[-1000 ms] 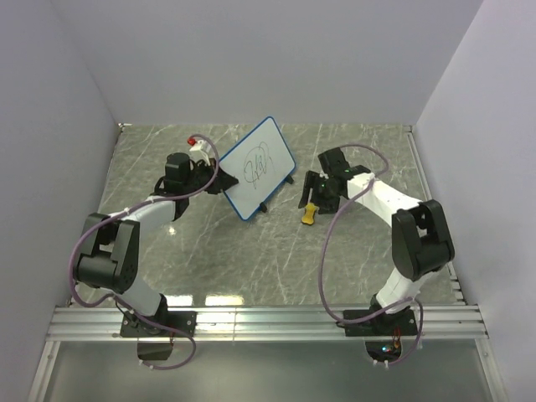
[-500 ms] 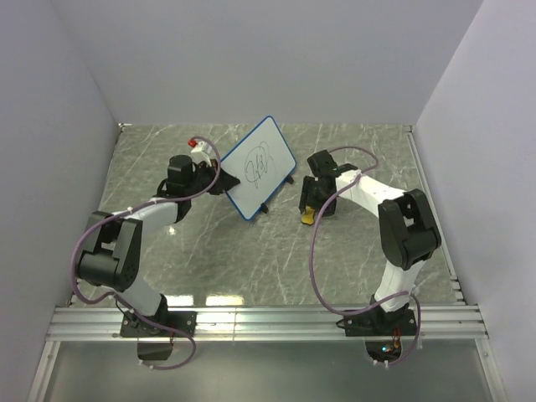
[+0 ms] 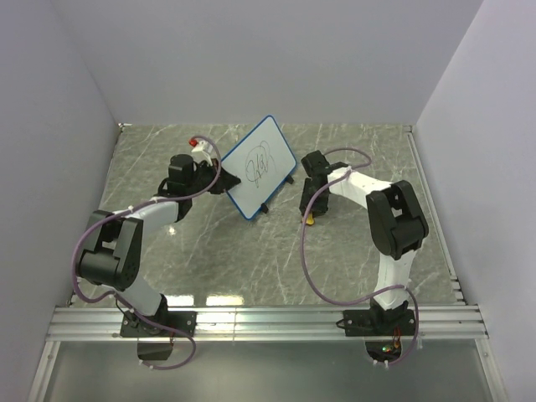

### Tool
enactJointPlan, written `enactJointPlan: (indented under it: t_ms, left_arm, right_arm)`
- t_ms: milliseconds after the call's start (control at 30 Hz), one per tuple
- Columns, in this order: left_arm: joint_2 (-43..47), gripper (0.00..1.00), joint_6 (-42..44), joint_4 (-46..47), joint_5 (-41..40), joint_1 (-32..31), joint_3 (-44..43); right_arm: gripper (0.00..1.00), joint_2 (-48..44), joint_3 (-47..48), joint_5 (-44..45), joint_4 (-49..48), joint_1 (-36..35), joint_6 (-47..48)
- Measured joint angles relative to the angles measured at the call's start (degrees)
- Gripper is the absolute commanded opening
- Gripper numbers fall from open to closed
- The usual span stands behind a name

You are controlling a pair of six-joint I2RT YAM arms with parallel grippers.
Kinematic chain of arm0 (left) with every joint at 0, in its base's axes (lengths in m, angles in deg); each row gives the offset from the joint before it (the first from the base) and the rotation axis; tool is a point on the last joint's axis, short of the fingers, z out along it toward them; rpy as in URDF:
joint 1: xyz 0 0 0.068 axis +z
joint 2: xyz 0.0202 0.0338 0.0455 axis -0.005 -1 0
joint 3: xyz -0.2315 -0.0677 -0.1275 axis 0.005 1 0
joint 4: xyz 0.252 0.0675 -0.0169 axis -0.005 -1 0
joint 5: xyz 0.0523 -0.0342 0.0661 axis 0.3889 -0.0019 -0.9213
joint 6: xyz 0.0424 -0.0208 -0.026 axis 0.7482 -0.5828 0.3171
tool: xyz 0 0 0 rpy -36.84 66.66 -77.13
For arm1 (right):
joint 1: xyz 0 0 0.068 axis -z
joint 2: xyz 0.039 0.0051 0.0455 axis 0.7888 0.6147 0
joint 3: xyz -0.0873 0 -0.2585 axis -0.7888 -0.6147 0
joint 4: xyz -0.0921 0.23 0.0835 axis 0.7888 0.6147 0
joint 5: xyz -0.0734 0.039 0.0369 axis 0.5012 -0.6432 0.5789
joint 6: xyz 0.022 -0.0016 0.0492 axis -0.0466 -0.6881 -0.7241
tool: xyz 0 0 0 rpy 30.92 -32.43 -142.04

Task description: Erase the whiteboard

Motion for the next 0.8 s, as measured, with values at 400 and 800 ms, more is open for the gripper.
enactJointPlan:
  t_ms: [400,800]
  left_arm:
    - [0.02,0.0,-0.7,0.17,-0.81,-0.48,0.13]
    - [-2.19,0.0,-5.68,3.5,-3.45,-1.64,0.28]
  right_arm:
    - [0.0,0.13,3.39,1.62,4.07,-0.11,-0.04]
    - [0.0,-1.81,16.72,-12.33,-1.14,-0.2,1.11]
